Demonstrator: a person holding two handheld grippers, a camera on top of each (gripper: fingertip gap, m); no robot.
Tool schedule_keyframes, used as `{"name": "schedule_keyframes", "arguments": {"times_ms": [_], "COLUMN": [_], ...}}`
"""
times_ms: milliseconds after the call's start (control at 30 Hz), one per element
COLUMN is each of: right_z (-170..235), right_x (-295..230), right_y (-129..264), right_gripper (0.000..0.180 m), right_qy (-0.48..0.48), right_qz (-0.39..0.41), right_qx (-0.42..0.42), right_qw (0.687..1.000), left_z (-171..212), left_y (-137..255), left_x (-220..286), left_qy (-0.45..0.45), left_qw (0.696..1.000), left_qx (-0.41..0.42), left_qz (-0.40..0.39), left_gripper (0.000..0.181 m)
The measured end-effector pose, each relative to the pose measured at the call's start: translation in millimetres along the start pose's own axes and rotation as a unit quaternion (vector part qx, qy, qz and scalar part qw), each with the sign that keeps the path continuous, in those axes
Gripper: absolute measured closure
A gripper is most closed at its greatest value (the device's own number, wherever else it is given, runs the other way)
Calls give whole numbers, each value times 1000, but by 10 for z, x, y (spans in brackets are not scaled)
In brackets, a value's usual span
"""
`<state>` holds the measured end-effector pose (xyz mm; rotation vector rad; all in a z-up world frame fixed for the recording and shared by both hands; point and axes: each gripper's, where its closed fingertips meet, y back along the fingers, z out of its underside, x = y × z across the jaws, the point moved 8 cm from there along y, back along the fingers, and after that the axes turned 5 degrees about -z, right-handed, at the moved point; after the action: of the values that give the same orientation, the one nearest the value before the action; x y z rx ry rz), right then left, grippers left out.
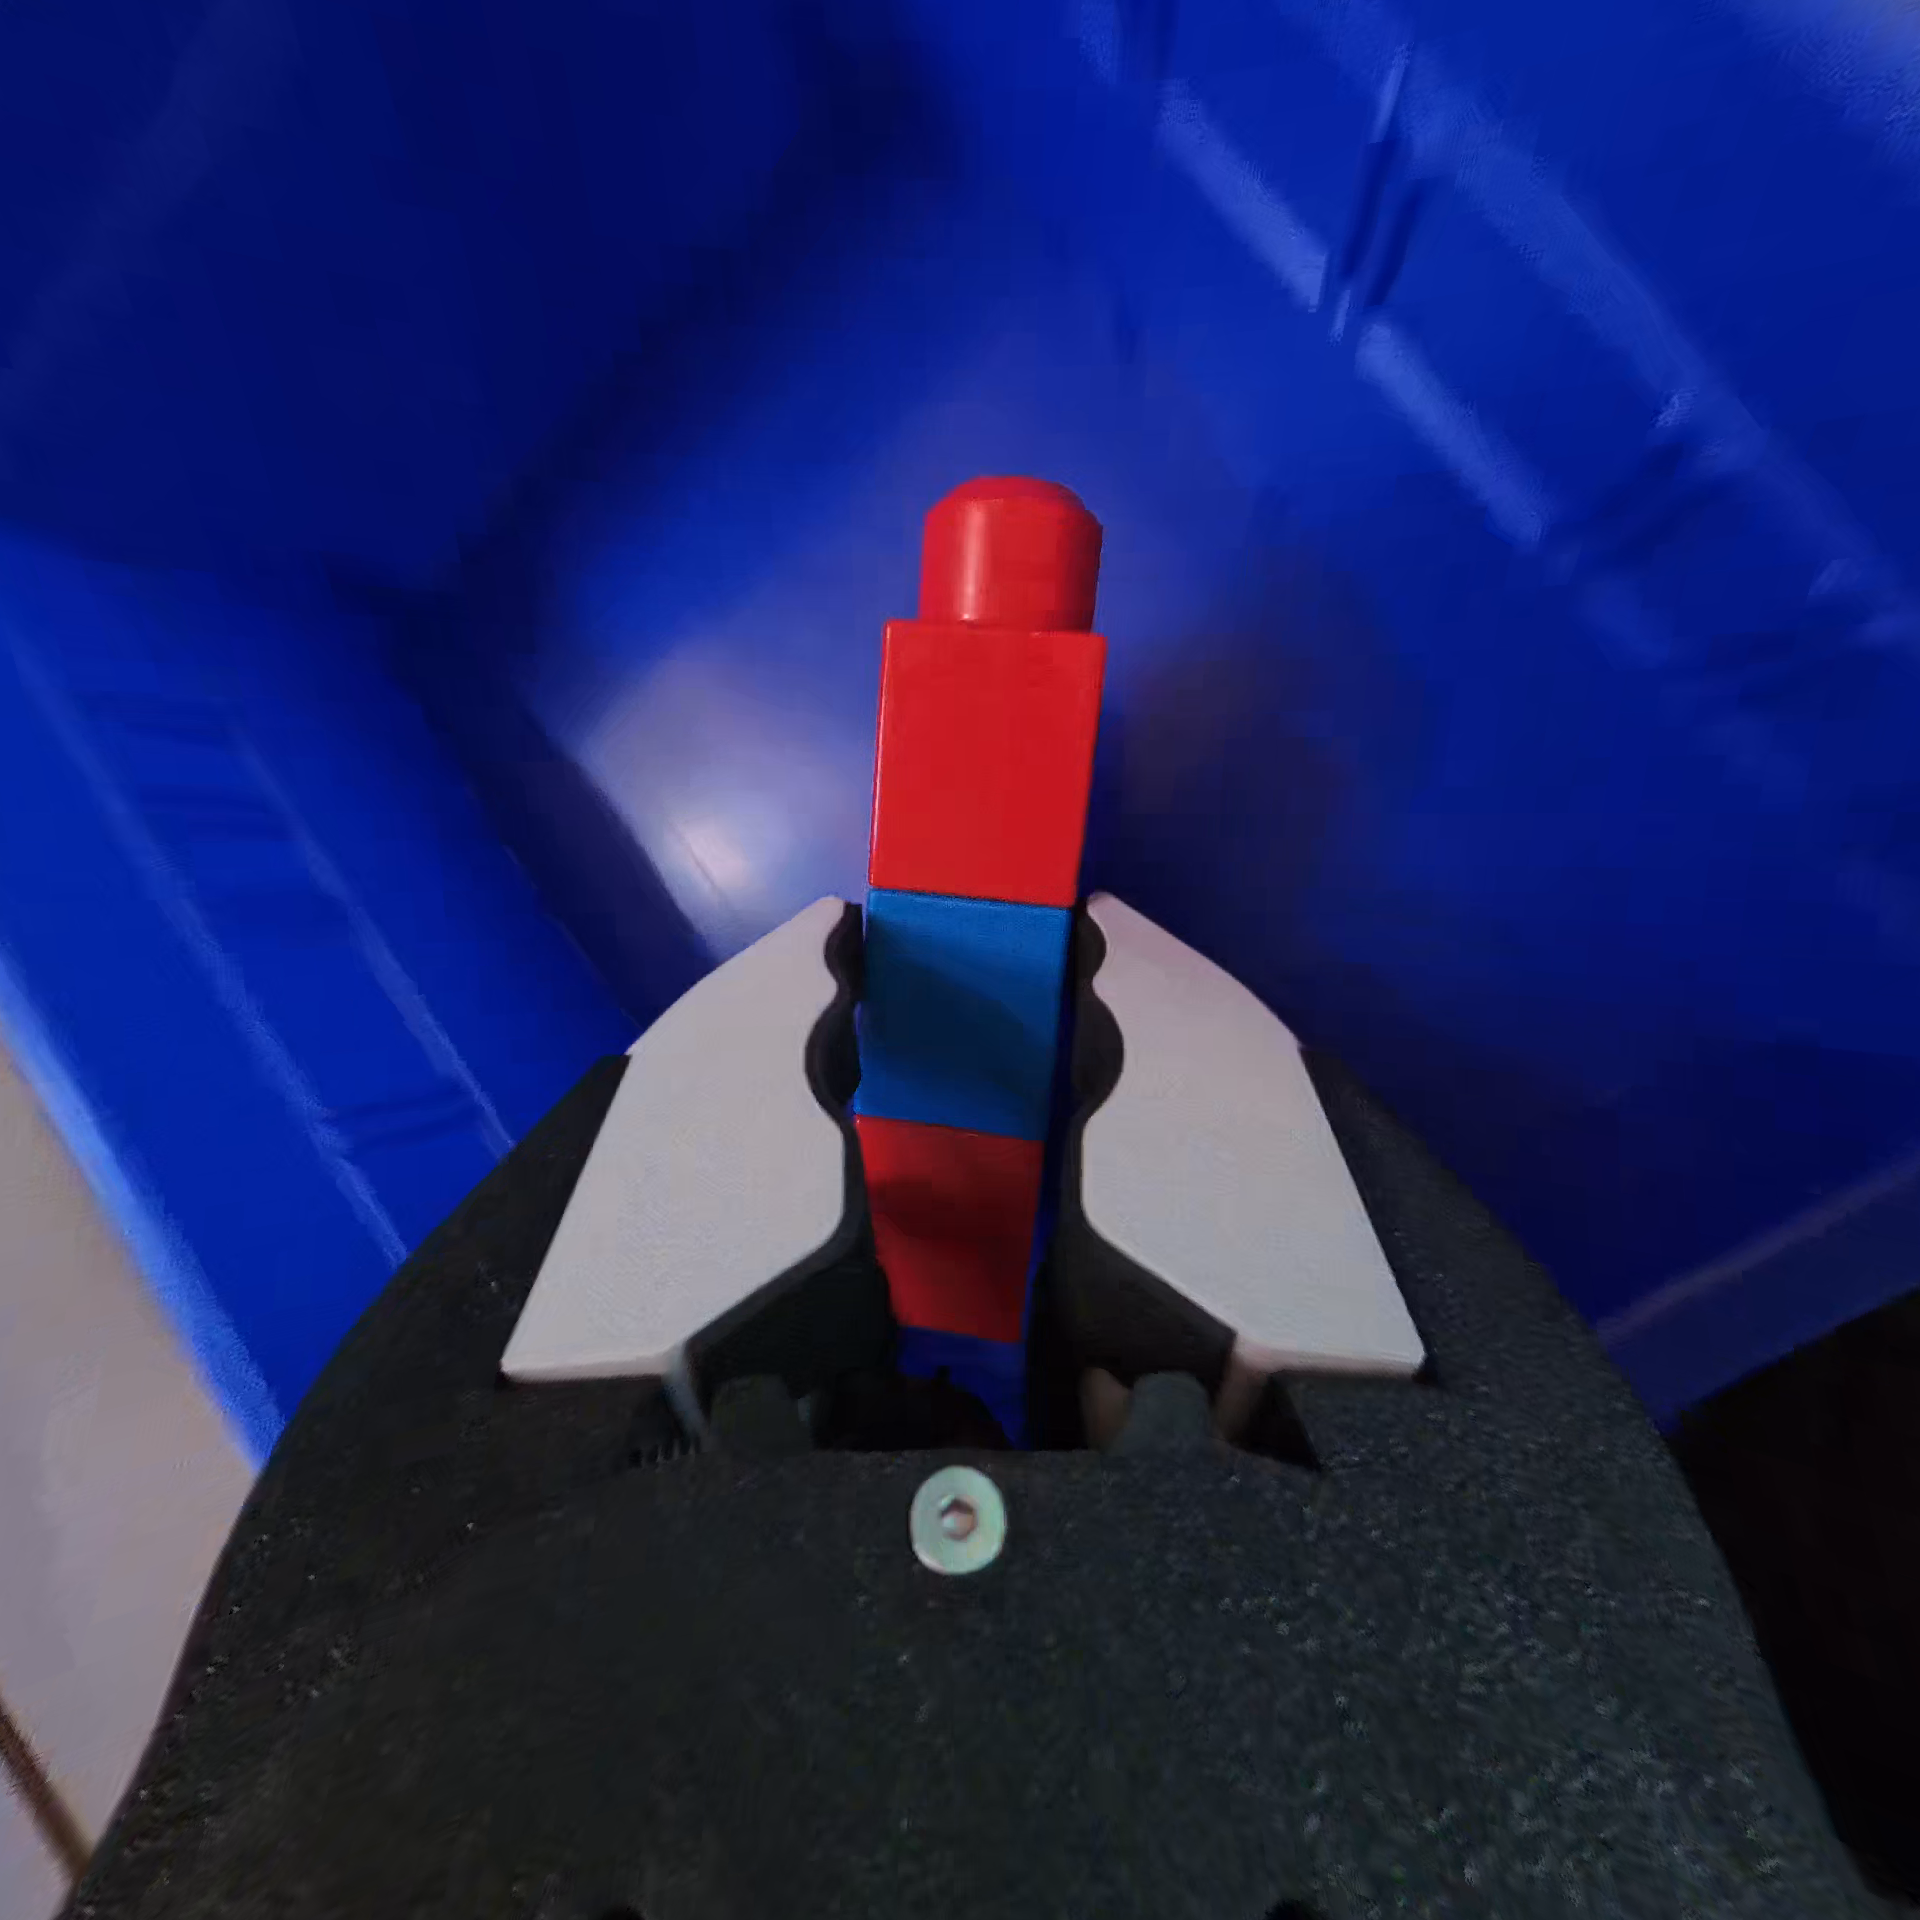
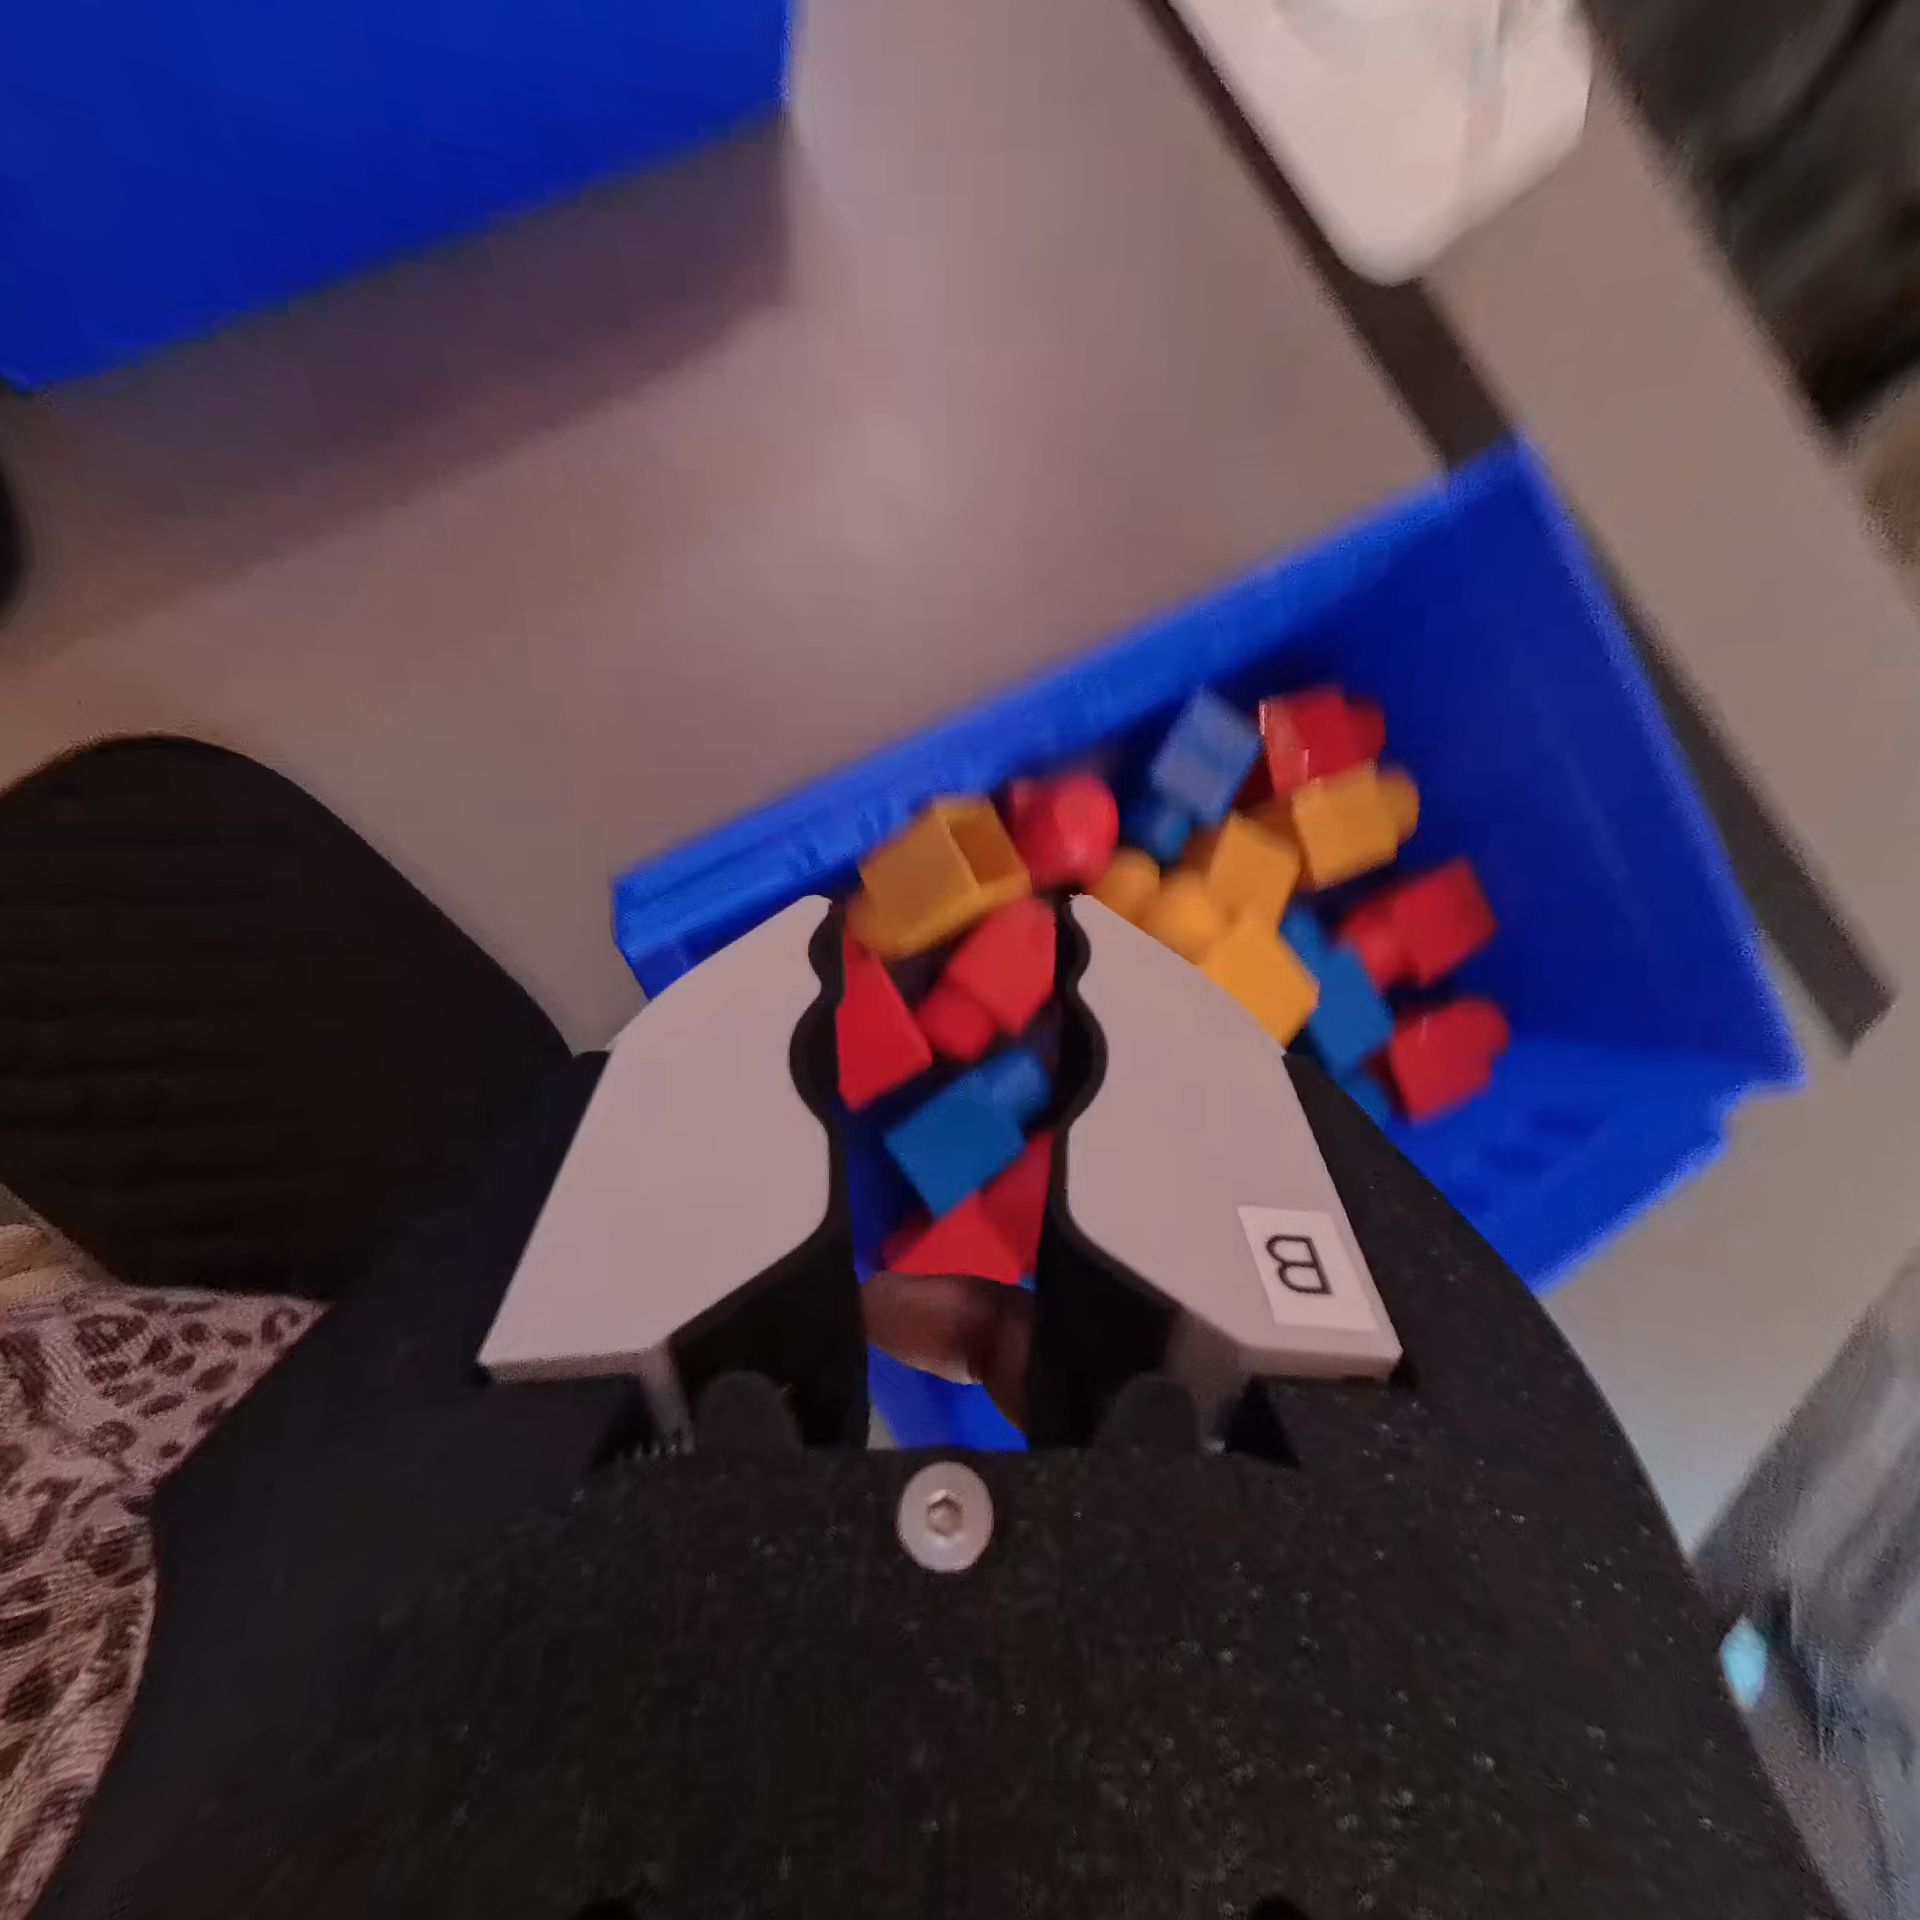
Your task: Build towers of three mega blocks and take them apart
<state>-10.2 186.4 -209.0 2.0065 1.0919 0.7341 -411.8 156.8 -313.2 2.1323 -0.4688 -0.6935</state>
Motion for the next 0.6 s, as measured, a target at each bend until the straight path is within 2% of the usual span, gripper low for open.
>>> {"name": "schedule_keyframes", "arguments": {"times_ms": [67,133,233,300,367,467,533,600], "right_z": [-231,-462,-806,-1042,-1287,-1587,-1699,-1747], "right_x": [-124,-265,-465,-577,-667,-796,-907,-992], "right_y": [48,86,78,24,-68,-284,-451,-618], "right_gripper": [141,138,127,120,117,112,113,113], "right_qy": [67,125,185,187,151,81,63,58], "right_qz": [-29,-61,-96,-116,-139,-174,-203,-212], "right_qx": [86,166,266,315,353,390,394,368], "right_qw": [994,976,941,923,913,901,894,904], "left_z": [-185,-337,-531,-613,-652,-677,-687,-694], "left_y": [127,270,467,551,587,559,532,523], "left_x": [-54,-61,1,67,143,239,296,325], "left_qy": [-15,-24,-48,-49,-68,-133,-159,-169], "left_qw": [992,968,905,857,818,787,776,769], "left_qx": [120,241,401,472,501,483,486,491], "left_qz": [-37,-63,-134,-200,-274,-359,-368,-372], "left_gripper": [143,143,143,143,143,143,143,143]}}
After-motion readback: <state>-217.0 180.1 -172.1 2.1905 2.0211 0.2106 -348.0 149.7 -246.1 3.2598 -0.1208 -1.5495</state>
